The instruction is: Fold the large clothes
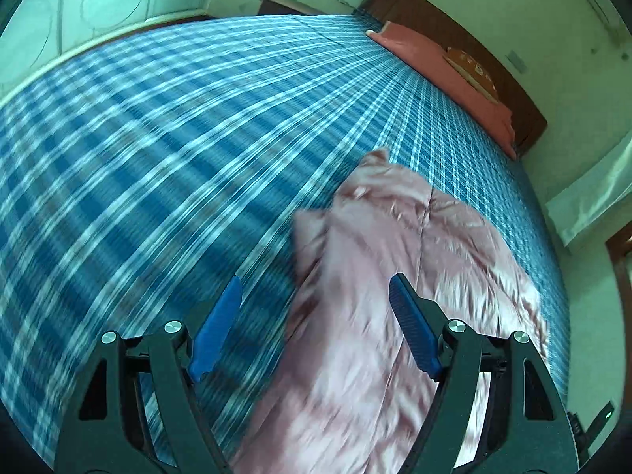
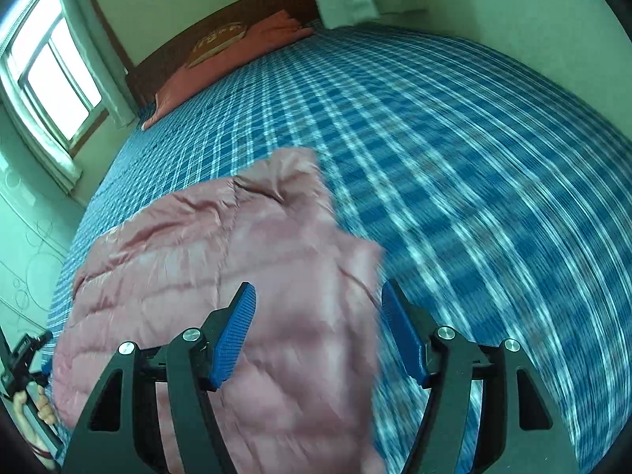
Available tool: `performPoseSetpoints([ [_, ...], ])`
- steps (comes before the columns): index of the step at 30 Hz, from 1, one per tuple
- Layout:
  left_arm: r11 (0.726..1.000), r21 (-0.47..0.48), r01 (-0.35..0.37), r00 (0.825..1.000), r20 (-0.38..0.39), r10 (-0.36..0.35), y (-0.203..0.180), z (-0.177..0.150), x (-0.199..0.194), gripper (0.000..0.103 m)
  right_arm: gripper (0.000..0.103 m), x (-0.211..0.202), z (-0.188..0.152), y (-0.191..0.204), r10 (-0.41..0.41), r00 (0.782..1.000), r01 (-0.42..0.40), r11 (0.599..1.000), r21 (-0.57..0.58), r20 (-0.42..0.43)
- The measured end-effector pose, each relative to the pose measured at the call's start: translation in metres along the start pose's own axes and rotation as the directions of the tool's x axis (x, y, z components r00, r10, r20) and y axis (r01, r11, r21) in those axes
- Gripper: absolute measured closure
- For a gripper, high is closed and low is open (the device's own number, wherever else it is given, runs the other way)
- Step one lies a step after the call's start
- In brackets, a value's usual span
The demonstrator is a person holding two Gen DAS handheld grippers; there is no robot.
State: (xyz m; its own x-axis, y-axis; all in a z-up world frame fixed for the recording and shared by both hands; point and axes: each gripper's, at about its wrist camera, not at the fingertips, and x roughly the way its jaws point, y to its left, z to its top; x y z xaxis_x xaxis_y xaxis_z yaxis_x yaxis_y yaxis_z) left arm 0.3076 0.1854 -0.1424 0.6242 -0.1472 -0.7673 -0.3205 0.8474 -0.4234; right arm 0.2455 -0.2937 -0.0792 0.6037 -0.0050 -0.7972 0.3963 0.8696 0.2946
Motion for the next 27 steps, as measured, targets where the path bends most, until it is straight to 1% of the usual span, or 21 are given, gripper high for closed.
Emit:
performPoseSetpoints([
  [4, 0.995, -0.093, 0.043, 0.999, -0.012, -0.044, 0.035, -0.046, -0.033, 0.026, 0.037, -0.023, -0.045, -0.024, 0.058, 0.998, -0.056, 0.994, 0.095, -0.022],
  [6, 0.984, -0.165, 0.071, 0.997, -0.030, -0.077, 0.050, -0.072, -0.044, 0.026, 0.037, -0.030, -0.065, -0.030, 0.105, 0.994, -0.099, 0.984, 0.148, -0.028],
  [9, 0.950, -0.280, 0.137, 0.986, -0.055, -0.158, 0.064, -0.106, -0.051, 0.026, 0.037, -0.032, -0.094, -0.035, 0.214, 0.976, -0.199, 0.946, 0.256, -0.034],
  [10, 0.939, -0.305, 0.157, 0.981, -0.058, -0.183, 0.065, -0.115, -0.050, 0.026, 0.037, -0.028, -0.100, -0.034, 0.254, 0.966, -0.233, 0.929, 0.287, -0.039],
  [11, 0.937, -0.303, 0.172, 0.980, -0.049, -0.195, 0.062, -0.122, -0.051, 0.026, 0.037, -0.023, -0.104, -0.031, 0.287, 0.957, -0.261, 0.916, 0.305, -0.044],
  [13, 0.950, -0.265, 0.163, 0.984, -0.023, -0.175, 0.054, -0.125, -0.050, 0.023, 0.037, -0.013, -0.111, -0.023, 0.325, 0.945, -0.293, 0.898, 0.330, -0.046],
  [14, 0.951, -0.258, 0.169, 0.984, -0.017, -0.179, 0.050, -0.125, -0.049, 0.022, 0.037, -0.008, -0.112, -0.019, 0.341, 0.940, -0.311, 0.887, 0.343, -0.031],
  [15, 0.948, -0.258, 0.186, 0.981, -0.013, -0.196, 0.045, -0.125, -0.047, 0.022, 0.035, -0.004, -0.113, -0.015, 0.344, 0.939, -0.318, 0.882, 0.348, -0.016],
  [16, 0.946, -0.264, 0.190, 0.980, -0.009, -0.200, 0.041, -0.125, -0.044, 0.022, 0.031, -0.001, -0.111, -0.012, 0.338, 0.941, -0.318, 0.881, 0.349, 0.005],
  [18, 0.943, -0.278, 0.182, 0.982, 0.006, -0.187, 0.035, -0.123, -0.037, 0.018, 0.029, 0.004, -0.107, -0.008, 0.320, 0.946, -0.316, 0.881, 0.352, 0.048],
  [21, 0.930, -0.320, 0.182, 0.983, 0.044, -0.178, 0.032, -0.116, -0.029, 0.017, 0.029, 0.011, -0.102, -0.008, 0.298, 0.949, -0.316, 0.864, 0.393, 0.106],
  [22, 0.927, -0.329, 0.179, 0.984, 0.048, -0.172, 0.029, -0.112, -0.026, 0.020, 0.030, 0.012, -0.100, -0.007, 0.288, 0.950, -0.311, 0.864, 0.396, 0.116],
  [23, 0.928, -0.338, 0.157, 0.988, 0.044, -0.151, 0.026, -0.111, -0.025, 0.033, 0.036, 0.012, -0.098, -0.005, 0.270, 0.956, -0.293, 0.873, 0.391, 0.114],
  [24, 0.933, -0.341, 0.119, 0.993, 0.029, -0.116, 0.022, -0.108, -0.020, 0.041, 0.055, 0.014, -0.095, -0.007, 0.277, 0.955, -0.296, 0.872, 0.390, 0.107],
  [25, 0.935, -0.341, 0.102, 0.995, 0.022, -0.100, 0.020, -0.106, -0.018, 0.043, 0.063, 0.018, -0.094, -0.007, 0.300, 0.948, -0.316, 0.859, 0.403, 0.104],
  [26, 0.935, -0.340, 0.102, 0.995, 0.023, -0.100, 0.018, -0.103, -0.016, 0.050, 0.067, 0.022, -0.093, -0.008, 0.315, 0.944, -0.327, 0.849, 0.415, 0.101],
  [27, 0.937, -0.333, 0.105, 0.994, 0.024, -0.103, 0.016, -0.102, -0.014, 0.060, 0.072, 0.024, -0.089, -0.012, 0.325, 0.940, -0.336, 0.844, 0.418, 0.101],
])
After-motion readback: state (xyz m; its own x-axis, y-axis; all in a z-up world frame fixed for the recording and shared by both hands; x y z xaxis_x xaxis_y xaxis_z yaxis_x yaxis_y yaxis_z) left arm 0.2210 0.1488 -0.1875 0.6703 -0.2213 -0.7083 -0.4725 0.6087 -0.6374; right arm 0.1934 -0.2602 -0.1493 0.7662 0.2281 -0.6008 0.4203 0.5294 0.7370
